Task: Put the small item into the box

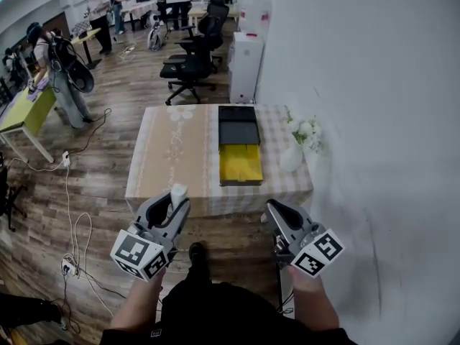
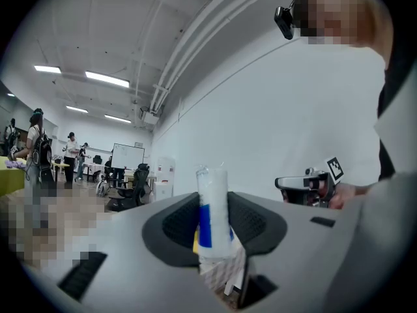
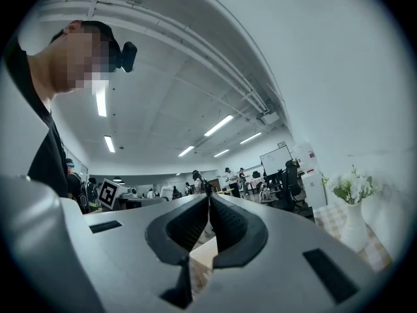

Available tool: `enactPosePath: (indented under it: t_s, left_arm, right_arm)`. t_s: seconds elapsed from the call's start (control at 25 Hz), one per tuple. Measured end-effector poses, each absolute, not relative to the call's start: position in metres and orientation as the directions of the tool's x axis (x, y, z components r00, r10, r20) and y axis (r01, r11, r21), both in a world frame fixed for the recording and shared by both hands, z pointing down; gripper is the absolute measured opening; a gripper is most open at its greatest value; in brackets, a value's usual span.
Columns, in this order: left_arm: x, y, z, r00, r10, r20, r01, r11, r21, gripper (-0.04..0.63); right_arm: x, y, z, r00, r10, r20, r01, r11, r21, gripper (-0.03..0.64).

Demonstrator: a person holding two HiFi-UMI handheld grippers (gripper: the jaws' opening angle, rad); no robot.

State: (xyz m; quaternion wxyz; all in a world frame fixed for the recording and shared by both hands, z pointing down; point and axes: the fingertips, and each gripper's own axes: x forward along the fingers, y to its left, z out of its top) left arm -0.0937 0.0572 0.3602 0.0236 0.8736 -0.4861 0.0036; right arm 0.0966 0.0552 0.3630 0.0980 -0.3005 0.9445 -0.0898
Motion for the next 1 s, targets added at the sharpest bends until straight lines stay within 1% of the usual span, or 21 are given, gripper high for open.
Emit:
enactPosePath:
  t_s: [0.24,0.64,1.0]
  left_arm:
    - [-0.117,0.002,0.372,0.538,-0.843,0.020,-0.842,-0.536,0.064,0.138]
    - [-0.177,-0.112,0.372,0.556,-0.831,0.010,-0.827,-0.553,0.101,0.138]
    - [-0.226,-0.166,0.368,0.559,-0.829,0.003,-0.825,-0.556,0.104,0.138]
  right_arm:
    - [0.078,0.005,0.369,-0.787,-0.610,-0.094,-0.581,0.783,-0.223,0.038]
    - [0.015,-0.103,0.355,-0.778,-0.624,-0.065,-0.603,0.773,-0.197,0.038]
    - [-0.037,-0.163,0.346,-0.777,-0.627,-0.063,-0.607,0.771,-0.193,0.038]
